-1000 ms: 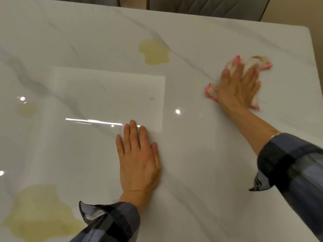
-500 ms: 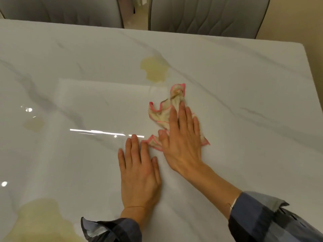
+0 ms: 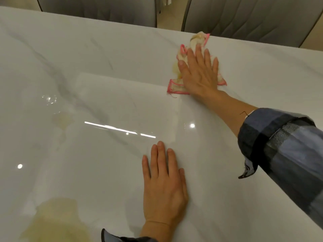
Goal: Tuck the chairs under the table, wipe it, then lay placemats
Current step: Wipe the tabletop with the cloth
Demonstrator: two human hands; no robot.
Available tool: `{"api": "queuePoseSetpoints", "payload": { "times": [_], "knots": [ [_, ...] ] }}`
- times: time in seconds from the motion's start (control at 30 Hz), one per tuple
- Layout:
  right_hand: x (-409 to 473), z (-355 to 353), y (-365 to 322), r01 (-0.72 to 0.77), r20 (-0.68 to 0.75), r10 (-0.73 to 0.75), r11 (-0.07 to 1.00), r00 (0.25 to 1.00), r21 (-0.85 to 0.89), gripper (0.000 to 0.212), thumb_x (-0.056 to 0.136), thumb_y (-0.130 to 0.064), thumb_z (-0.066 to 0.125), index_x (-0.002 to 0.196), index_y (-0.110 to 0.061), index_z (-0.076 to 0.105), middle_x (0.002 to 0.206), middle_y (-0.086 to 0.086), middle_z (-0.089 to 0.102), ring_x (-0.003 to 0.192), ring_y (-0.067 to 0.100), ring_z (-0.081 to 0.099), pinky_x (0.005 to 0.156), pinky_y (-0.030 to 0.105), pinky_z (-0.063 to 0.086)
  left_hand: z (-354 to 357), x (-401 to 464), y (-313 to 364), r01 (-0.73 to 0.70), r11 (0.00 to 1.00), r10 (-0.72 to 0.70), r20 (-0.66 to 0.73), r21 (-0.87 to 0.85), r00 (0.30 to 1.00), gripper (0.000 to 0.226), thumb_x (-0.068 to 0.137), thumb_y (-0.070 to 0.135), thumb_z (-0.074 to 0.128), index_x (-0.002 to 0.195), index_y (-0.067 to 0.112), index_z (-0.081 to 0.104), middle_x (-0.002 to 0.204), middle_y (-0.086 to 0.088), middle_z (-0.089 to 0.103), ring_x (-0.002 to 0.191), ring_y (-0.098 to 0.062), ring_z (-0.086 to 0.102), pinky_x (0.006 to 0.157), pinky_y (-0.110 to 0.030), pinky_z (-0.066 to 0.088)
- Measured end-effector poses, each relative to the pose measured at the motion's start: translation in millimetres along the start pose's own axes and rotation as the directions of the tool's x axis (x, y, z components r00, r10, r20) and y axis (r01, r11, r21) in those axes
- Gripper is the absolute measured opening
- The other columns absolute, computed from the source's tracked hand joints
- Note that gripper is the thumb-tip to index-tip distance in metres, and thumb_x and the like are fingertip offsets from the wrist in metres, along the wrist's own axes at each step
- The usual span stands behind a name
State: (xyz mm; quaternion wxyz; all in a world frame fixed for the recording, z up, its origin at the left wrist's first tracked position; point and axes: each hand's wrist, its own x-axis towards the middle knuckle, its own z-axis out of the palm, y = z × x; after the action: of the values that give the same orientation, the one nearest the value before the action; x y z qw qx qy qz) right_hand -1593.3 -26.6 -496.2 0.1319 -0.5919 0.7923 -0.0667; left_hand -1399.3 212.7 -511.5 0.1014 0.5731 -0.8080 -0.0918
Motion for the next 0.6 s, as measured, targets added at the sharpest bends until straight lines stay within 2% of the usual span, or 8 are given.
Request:
{"api": "queuePoseSetpoints", "payload": {
  "times": [0.13, 0.2, 0.33, 0.47, 0.6],
  "knots": [
    [-16, -6, 3, 0.168, 0.008, -0.168, 0.985, 0.986, -0.024, 0.061, 0.103, -0.049, 0.011, 0.157, -0.024, 0.002, 0.165, 0.003, -0.006, 0.151, 0.026, -0.007, 0.12, 0.048, -0.009, -7, 6, 2, 0.016, 1.0, -0.016, 0.017, -0.019, 1.0, 0.051, 0.098, 0.027, 0.037, 0.139, -0.002, 0.048, 0.154, -0.026, 0.034, 0.145, -0.04, 0.03, 0.117, -0.057, 0.019],
    [-29, -10, 2, 0.229, 0.056, -0.226, 0.972, 0.972, -0.052, 0.061, 0.103, -0.046, 0.013, 0.158, -0.022, 0.005, 0.165, 0.004, -0.002, 0.151, 0.026, -0.004, 0.12, 0.046, -0.007, -11, 8, 4, 0.035, 0.999, -0.035, 0.034, -0.014, 0.999, 0.051, 0.098, 0.027, 0.039, 0.14, -0.002, 0.046, 0.155, -0.026, 0.033, 0.146, -0.04, 0.028, 0.118, -0.057, 0.019],
    [-57, 3, -1, 0.291, 0.056, -0.288, 0.954, 0.956, -0.07, 0.061, 0.103, -0.045, 0.013, 0.157, -0.021, 0.006, 0.165, 0.005, 0.001, 0.152, 0.026, -0.002, 0.121, 0.046, -0.004, -9, 1, 4, 0.041, 0.999, -0.04, 0.074, -0.016, 0.996, 0.051, 0.099, 0.027, 0.038, 0.141, -0.001, 0.045, 0.156, -0.026, 0.031, 0.147, -0.04, 0.025, 0.12, -0.056, 0.017],
    [-106, 10, -6, 0.35, 0.061, -0.35, 0.937, 0.935, 0.015, 0.062, 0.103, -0.038, 0.024, 0.157, -0.016, 0.003, 0.165, 0.005, 0.006, 0.152, 0.025, 0.003, 0.122, 0.043, -0.001, -7, -1, 3, 0.031, 1.0, -0.03, 0.046, -0.008, 0.998, 0.052, 0.099, 0.028, 0.037, 0.141, 0.0, 0.046, 0.156, -0.024, 0.032, 0.147, -0.038, 0.026, 0.12, -0.056, 0.017],
    [-185, 18, 1, 0.341, 0.064, -0.341, 0.94, 0.938, 0.009, 0.066, 0.1, -0.041, 0.028, 0.156, -0.01, 0.012, 0.164, 0.008, 0.014, 0.151, 0.025, 0.009, 0.122, 0.042, 0.005, -9, 2, 3, 0.035, 0.999, -0.035, 0.045, -0.019, 0.998, 0.055, 0.1, 0.031, 0.033, 0.147, 0.002, 0.04, 0.157, -0.021, 0.032, 0.149, -0.035, 0.023, 0.121, -0.054, 0.016]
  ]
}}
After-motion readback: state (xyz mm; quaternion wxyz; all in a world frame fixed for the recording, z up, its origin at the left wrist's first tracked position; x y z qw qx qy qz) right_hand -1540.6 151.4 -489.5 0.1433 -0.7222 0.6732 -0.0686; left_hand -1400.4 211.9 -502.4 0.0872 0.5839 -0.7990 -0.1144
